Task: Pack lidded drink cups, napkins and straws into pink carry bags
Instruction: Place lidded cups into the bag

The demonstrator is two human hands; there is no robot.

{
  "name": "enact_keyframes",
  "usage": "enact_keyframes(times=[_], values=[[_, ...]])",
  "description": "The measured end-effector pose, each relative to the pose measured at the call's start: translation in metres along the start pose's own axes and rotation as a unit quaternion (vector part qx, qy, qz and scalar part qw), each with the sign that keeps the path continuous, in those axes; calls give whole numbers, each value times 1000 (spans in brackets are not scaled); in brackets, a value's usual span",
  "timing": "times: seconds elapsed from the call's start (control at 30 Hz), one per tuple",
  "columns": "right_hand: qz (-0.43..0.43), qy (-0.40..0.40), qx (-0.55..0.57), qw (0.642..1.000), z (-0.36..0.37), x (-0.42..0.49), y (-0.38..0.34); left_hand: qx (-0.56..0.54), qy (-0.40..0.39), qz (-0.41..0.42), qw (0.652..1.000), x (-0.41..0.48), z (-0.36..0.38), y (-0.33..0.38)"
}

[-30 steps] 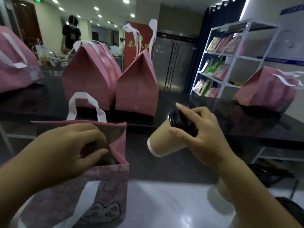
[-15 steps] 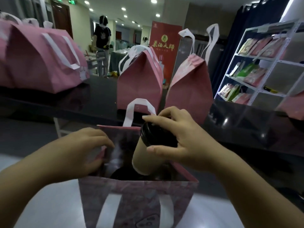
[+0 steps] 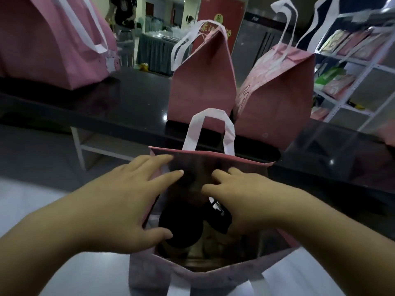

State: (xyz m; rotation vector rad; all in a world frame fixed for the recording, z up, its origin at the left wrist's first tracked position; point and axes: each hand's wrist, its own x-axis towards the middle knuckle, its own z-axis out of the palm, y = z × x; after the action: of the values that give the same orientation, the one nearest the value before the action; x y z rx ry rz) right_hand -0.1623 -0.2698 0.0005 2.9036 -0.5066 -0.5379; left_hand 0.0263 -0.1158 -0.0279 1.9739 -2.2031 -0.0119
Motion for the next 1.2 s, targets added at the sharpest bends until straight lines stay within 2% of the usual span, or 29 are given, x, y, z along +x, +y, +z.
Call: enact_keyframes(times=[0.17, 0.4, 0.57, 0.7, 0.9, 1.07, 1.2], values=[[24, -72, 30, 997, 19, 12, -6, 17, -12, -3, 1000, 1, 3, -2], [28, -76, 25, 996, 35, 22, -2, 9, -31, -11, 999, 2, 4, -3], [0, -85, -9, 996, 46, 25, -8, -8, -40, -22, 999, 1, 2, -3], [-2, -88, -18, 996, 48, 25, -9, -16, -26, -19, 999, 1, 2, -1], [8, -94, -14, 995, 51, 21, -16, -40, 36, -20, 998, 2, 2, 0], [34, -54, 80, 995, 29, 4, -13, -37, 106, -21, 993, 0, -3, 4], [27, 73, 118, 990, -6, -28, -9, -12, 131, -11, 991, 3, -20, 15]])
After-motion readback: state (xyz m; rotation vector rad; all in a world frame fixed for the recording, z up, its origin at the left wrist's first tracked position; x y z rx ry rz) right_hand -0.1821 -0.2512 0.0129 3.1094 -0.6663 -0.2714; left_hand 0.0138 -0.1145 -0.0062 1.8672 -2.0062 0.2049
